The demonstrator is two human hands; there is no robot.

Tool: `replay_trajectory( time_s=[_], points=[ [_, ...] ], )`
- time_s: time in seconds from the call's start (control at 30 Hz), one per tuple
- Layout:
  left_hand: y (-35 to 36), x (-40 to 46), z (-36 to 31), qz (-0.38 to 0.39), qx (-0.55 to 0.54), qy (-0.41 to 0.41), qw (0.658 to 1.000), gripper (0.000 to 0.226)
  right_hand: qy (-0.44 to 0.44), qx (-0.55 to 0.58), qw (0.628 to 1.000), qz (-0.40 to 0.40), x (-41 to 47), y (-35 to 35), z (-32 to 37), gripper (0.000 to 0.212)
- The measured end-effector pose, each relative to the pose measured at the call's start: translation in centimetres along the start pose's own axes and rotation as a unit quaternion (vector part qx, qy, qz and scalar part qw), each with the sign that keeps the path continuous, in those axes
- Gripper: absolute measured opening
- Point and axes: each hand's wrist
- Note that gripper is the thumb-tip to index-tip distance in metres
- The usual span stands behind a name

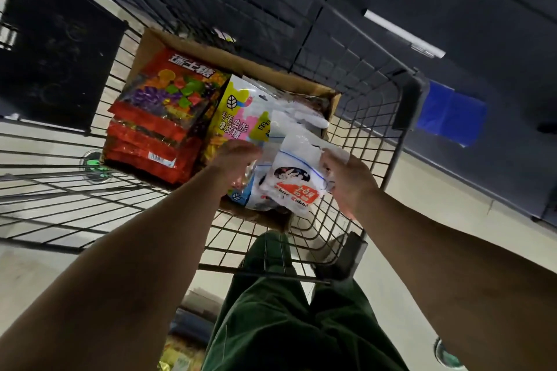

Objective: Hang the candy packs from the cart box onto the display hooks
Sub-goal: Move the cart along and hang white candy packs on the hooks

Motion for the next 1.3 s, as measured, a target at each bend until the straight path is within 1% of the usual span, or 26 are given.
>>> replay_trajectory(
  time_s=[0.03, 0.07, 0.1, 0.13, 0.23, 0.3, 0.33, 0.37, 0.43, 0.5, 0.57, 0.6, 0.67, 0.7, 0.77, 0.8, 0.87, 0.9, 0.97, 1.0, 1.1, 1.2, 1.23, 1.3],
  points=[
    [0.8, 0.6, 0.1, -0.025, 0.059, -0.001, 0.998, 0.031, 0.012, 0.014, 1.000, -0.010, 0.1, -0.2, -0.1, 0.023],
    [1.7, 1.0, 0.4, -0.033, 0.086, -0.015, 0.996, 0.039, 0.020, 0.038, 0.999, -0.009, 0.1, -0.3, 0.0, 0.016],
    [2.6, 1.4, 0.7, -0.035, 0.093, -0.026, 0.995, 0.045, 0.023, 0.060, 0.998, 0.001, 0.1, -0.4, 0.1, 0.009],
    [3.4, 1.5, 0.9, -0.033, 0.101, -0.032, 0.994, 0.046, 0.024, 0.077, 0.997, 0.009, 0.1, -0.4, 0.1, 0.007],
    [4.7, 1.2, 1.6, -0.053, 0.149, -0.041, 0.987, 0.037, 0.014, 0.073, 0.997, 0.015, -0.2, -0.2, 0.0, 0.012],
    [4.6, 0.1, 1.3, -0.076, 0.159, -0.025, 0.984, 0.034, 0.008, 0.061, 0.998, 0.016, -0.6, -0.3, -0.1, 0.025],
    [4.4, -0.6, 0.9, -0.075, 0.148, -0.009, 0.986, 0.032, 0.003, 0.056, 0.998, 0.022, -1.0, -0.4, -0.1, 0.032],
    [4.1, -1.3, 0.5, -0.073, 0.133, 0.009, 0.988, 0.027, -0.009, 0.050, 0.998, 0.030, -1.5, -0.6, 0.0, 0.034],
    [3.2, -3.0, -1.4, -0.067, 0.115, 0.041, 0.990, 0.021, -0.037, 0.044, 0.998, 0.035, -3.0, -1.3, 0.3, 0.026],
    [2.4, -4.3, -3.9, -0.067, 0.107, 0.071, 0.989, 0.038, -0.066, 0.052, 0.995, 0.045, -4.3, -2.0, 0.9, 0.019],
    [2.0, -5.9, -7.2, -0.064, 0.098, 0.110, 0.987, 0.048, -0.092, 0.056, 0.993, 0.052, -6.0, -3.1, 1.9, 0.019],
    [2.2, -6.9, -9.0, -0.063, 0.095, 0.133, 0.985, 0.045, -0.113, 0.058, 0.991, 0.050, -6.7, -3.8, 2.4, 0.020],
    [3.1, -9.0, -12.4, -0.051, 0.074, 0.188, 0.978, 0.027, -0.158, 0.067, 0.983, 0.060, -8.7, -6.1, 3.5, 0.021],
    [4.0, -10.1, -14.0, -0.044, 0.051, 0.214, 0.974, 0.022, -0.185, 0.082, 0.977, 0.069, -9.6, -7.7, 3.9, 0.021],
    [6.4, -12.5, -17.1, -0.036, 0.040, 0.260, 0.964, 0.022, -0.224, 0.119, 0.965, 0.069, -11.6, -11.7, 4.3, 0.019],
    [7.8, -13.9, -18.4, -0.032, 0.054, 0.278, 0.958, 0.028, -0.244, 0.136, 0.958, 0.068, -12.8, -14.0, 4.3, 0.017],
    [11.4, -16.8, -20.8, -0.026, 0.067, 0.323, 0.944, 0.052, -0.289, 0.158, 0.942, 0.061, -15.2, -19.4, 3.7, 0.016],
    [13.7, -18.4, -21.7, -0.015, 0.056, 0.343, 0.937, 0.051, -0.305, 0.175, 0.934, 0.057, -16.5, -22.4, 3.0, 0.015],
    [19.2, -22.6, -23.7, 0.029, 0.053, 0.384, 0.922, 0.021, -0.330, 0.213, 0.918, 0.054, -18.6, -28.8, 1.0, 0.012],
    [22.2, -24.3, -24.6, 0.050, 0.054, 0.401, 0.913, 0.011, -0.340, 0.229, 0.911, 0.046, -19.4, -32.0, -0.3, 0.012],
    [32.2, -28.6, -26.4, 0.133, 0.059, 0.439, 0.887, 0.014, -0.365, 0.273, 0.890, -0.001, -21.4, -41.8, -4.9, 0.012],
    [42.5, -32.3, -27.5, 0.216, 0.064, 0.456, 0.861, 0.023, -0.375, 0.324, 0.866, -0.068, -23.2, -51.1, -10.4, 0.010],
    [45.8, -33.5, -27.6, 0.243, 0.068, 0.462, 0.850, 0.023, -0.377, 0.339, 0.857, -0.091, -23.7, -54.0, -12.2, 0.011],
    [52.2, -36.1, -27.5, 0.291, 0.071, 0.472, 0.829, 0.022, -0.383, 0.371, 0.835, -0.139, -24.4, -59.2, -15.7, 0.020]
  ],
)
Point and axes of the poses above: each hand's wrist, its own x-axis towards the middle knuckle, its own y-axis out of the palm, z = x × y, and after that the axes turned 12 degrees about y, right-handed
